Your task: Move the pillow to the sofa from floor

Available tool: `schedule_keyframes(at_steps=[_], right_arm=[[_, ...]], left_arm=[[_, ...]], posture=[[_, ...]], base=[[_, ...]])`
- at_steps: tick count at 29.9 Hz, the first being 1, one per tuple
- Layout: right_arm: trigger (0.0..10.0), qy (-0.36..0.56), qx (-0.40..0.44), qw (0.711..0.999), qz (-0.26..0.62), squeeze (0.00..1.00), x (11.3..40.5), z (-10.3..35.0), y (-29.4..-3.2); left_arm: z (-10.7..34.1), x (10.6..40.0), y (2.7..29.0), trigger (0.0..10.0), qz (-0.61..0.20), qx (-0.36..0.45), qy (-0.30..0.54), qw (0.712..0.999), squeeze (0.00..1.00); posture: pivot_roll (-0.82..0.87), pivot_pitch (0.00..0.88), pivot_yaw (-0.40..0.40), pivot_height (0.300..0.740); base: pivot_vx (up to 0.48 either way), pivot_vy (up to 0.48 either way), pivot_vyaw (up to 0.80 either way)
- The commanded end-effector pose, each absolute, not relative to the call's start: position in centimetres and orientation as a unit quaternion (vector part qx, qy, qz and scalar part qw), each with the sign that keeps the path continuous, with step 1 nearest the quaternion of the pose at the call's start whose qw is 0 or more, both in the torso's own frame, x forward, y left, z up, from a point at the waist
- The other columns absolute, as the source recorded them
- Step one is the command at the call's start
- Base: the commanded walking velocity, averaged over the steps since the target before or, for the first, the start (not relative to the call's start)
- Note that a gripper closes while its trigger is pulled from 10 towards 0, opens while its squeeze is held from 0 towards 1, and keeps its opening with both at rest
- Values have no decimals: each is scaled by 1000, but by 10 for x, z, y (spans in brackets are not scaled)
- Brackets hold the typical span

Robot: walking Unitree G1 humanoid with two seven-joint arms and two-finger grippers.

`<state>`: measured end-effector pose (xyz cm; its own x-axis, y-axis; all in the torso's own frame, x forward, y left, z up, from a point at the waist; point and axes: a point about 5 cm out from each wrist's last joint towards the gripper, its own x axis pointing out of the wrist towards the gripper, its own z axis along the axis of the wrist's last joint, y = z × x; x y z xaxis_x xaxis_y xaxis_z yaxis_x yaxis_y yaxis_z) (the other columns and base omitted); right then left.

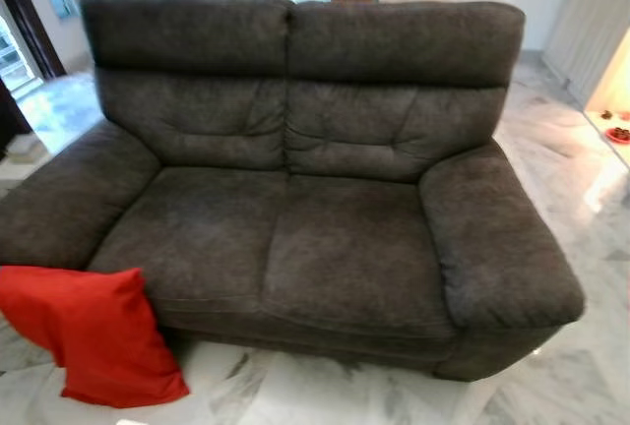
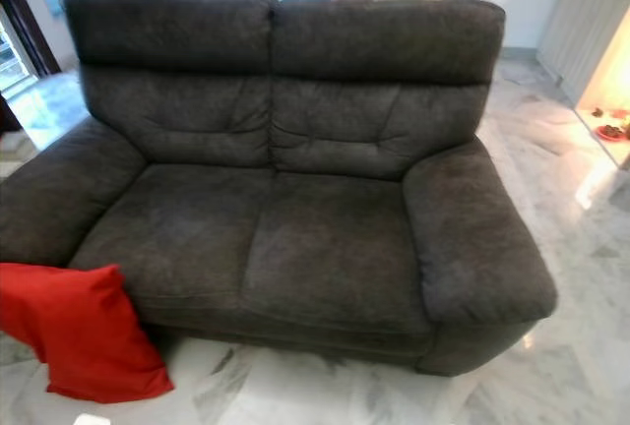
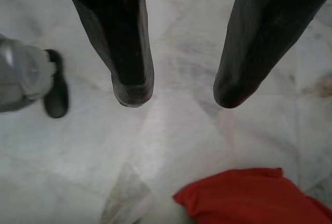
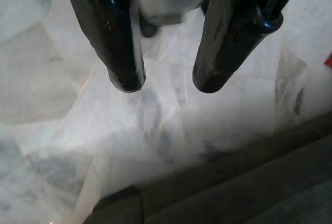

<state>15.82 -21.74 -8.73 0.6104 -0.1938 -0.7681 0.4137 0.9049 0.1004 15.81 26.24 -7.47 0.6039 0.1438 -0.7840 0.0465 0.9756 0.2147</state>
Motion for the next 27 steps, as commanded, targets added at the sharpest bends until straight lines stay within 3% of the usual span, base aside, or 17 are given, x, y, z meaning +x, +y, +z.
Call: schedule_keyframes(at_steps=[1, 27], right_arm=[[10000, 415, 132, 882, -179, 0, 151, -90, -221], [10000, 418, 123, 886, -162, 0, 153, -90, -215]], left_arm=[[-77, 154, 261, 10000, 27, 104, 451, 886, 0], [-77, 154, 260, 10000, 26, 103, 450, 887, 0]], posture=[[15, 44, 68, 740], [14, 55, 66, 740]], base=[[0, 480, 0], [0, 470, 0]])
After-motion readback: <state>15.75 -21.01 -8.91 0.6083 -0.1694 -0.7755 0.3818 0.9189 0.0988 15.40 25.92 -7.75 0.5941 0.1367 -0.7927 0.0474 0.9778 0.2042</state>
